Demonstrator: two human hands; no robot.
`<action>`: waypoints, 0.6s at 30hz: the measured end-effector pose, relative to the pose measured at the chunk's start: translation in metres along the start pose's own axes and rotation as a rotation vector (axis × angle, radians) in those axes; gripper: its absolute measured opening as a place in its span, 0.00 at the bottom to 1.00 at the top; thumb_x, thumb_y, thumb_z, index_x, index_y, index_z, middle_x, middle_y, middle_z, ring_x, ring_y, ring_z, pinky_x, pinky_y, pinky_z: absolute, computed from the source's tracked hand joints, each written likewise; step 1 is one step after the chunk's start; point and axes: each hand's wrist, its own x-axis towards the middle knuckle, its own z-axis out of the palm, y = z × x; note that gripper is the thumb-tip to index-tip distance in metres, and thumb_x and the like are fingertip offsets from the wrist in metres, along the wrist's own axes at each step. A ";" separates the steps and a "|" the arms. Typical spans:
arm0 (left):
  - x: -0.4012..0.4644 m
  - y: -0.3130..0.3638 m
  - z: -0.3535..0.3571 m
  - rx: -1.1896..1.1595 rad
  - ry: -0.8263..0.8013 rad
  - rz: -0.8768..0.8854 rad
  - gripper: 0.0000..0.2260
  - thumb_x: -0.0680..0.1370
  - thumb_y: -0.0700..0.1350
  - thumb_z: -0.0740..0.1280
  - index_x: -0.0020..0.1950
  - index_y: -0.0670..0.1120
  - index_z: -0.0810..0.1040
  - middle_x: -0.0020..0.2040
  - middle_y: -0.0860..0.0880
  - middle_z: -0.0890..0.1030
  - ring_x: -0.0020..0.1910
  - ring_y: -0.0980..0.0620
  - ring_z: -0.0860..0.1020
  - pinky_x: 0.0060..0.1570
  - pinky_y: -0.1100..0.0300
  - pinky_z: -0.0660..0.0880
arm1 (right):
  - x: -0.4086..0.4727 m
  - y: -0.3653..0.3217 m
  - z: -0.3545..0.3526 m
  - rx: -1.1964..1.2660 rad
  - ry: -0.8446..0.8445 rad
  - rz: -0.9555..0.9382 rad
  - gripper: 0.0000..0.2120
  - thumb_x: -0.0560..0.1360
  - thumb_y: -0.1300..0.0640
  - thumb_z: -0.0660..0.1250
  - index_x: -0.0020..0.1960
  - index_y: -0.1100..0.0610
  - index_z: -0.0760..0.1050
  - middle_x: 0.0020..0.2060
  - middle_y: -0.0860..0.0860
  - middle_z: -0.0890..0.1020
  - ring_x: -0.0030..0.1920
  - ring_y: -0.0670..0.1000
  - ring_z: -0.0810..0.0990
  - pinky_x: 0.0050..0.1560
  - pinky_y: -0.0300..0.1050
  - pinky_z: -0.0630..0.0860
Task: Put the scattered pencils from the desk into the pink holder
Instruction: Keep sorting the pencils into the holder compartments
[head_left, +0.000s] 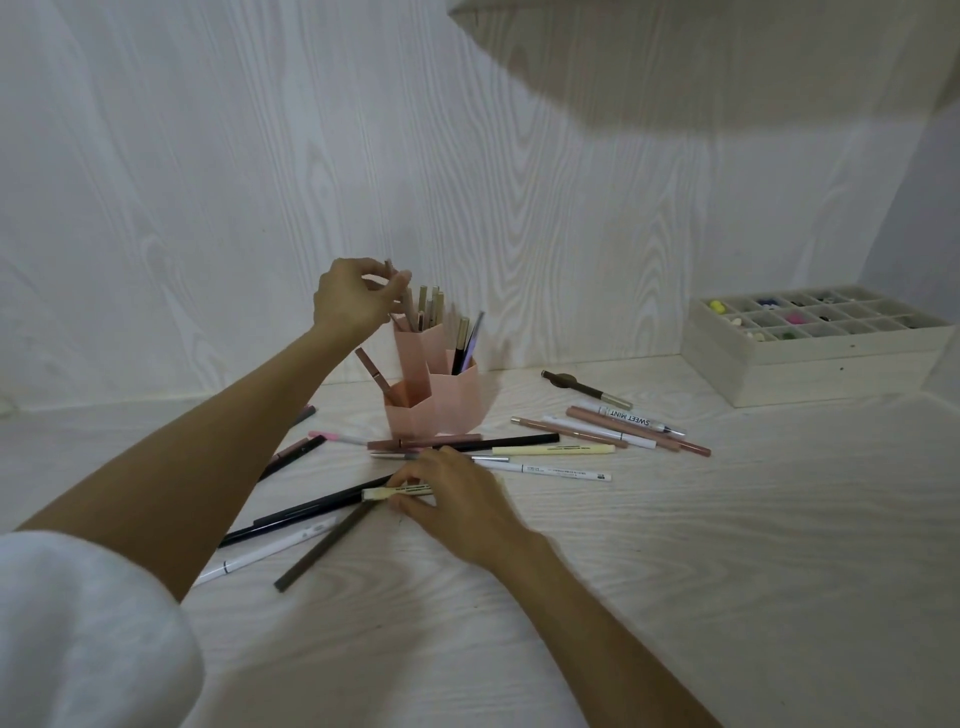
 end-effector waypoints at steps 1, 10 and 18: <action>0.000 -0.001 0.001 0.040 -0.002 0.003 0.11 0.77 0.50 0.68 0.52 0.44 0.81 0.43 0.45 0.84 0.42 0.48 0.84 0.50 0.49 0.80 | 0.000 0.000 0.000 -0.001 -0.003 0.000 0.09 0.74 0.53 0.68 0.53 0.54 0.79 0.48 0.50 0.80 0.51 0.48 0.74 0.46 0.37 0.63; -0.016 0.001 -0.015 0.610 -0.085 0.141 0.20 0.75 0.61 0.64 0.58 0.49 0.81 0.54 0.52 0.83 0.52 0.49 0.80 0.44 0.57 0.71 | -0.003 -0.001 -0.002 0.014 -0.021 0.003 0.07 0.75 0.54 0.67 0.52 0.53 0.79 0.49 0.49 0.80 0.52 0.49 0.75 0.49 0.42 0.69; -0.133 -0.061 -0.067 0.447 -0.232 0.163 0.25 0.63 0.74 0.64 0.54 0.62 0.78 0.46 0.71 0.76 0.46 0.70 0.74 0.42 0.68 0.69 | 0.001 -0.003 -0.004 -0.145 0.044 -0.074 0.08 0.75 0.53 0.67 0.52 0.53 0.80 0.48 0.49 0.80 0.52 0.51 0.74 0.52 0.45 0.68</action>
